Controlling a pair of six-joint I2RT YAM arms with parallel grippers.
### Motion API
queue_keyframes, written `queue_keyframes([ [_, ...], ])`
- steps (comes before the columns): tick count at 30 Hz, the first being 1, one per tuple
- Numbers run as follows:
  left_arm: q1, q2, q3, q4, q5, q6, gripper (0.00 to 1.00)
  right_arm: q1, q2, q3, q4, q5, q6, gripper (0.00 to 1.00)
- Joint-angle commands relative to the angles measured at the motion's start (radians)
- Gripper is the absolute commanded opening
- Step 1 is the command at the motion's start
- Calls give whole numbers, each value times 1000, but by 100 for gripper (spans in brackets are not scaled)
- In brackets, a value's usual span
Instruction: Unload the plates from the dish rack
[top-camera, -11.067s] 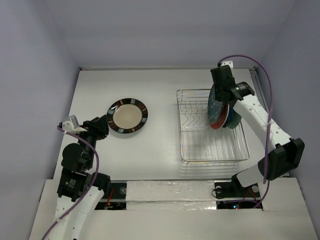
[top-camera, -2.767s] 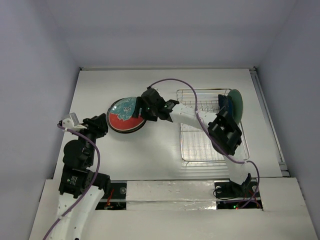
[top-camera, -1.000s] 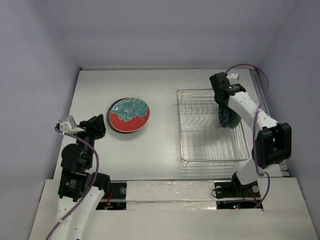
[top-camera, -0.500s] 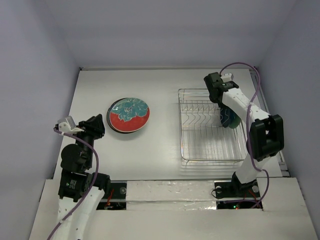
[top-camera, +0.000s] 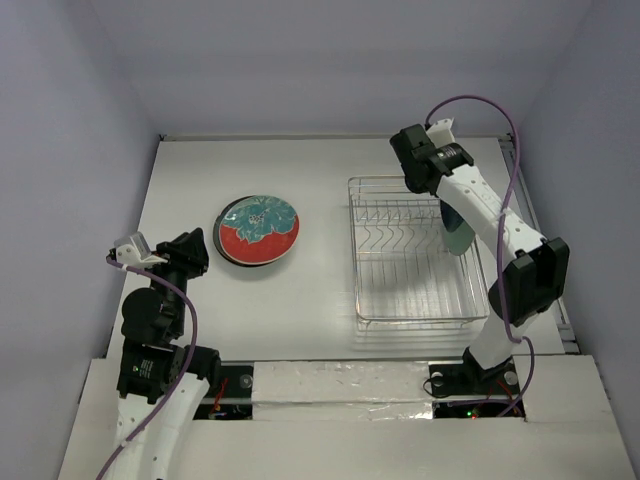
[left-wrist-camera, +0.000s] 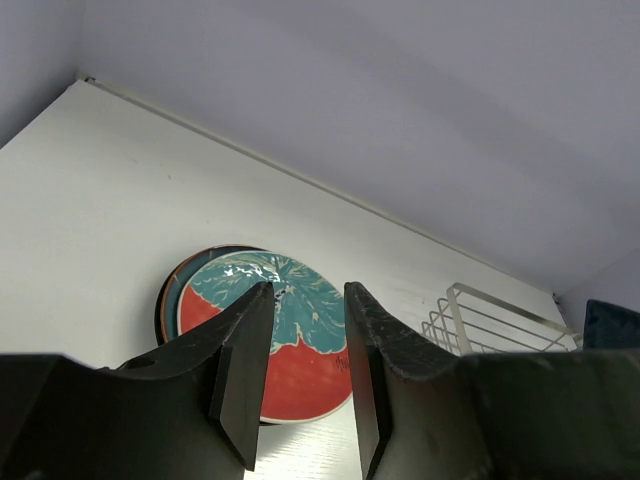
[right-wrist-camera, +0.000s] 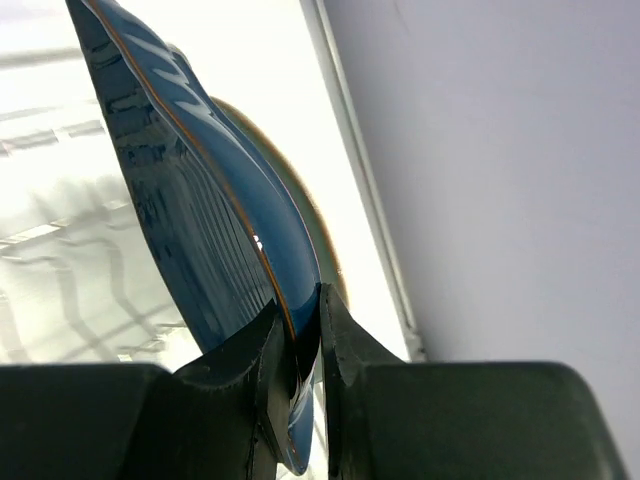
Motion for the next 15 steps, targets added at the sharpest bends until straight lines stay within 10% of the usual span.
queue_keyframes([
  [1, 4, 6, -4, 57, 4, 3, 32, 59, -90, 124, 15, 103, 38, 0],
  [15, 4, 18, -1, 53, 4, 3, 32, 232, -230, 12, 462, -555, 201, 0],
])
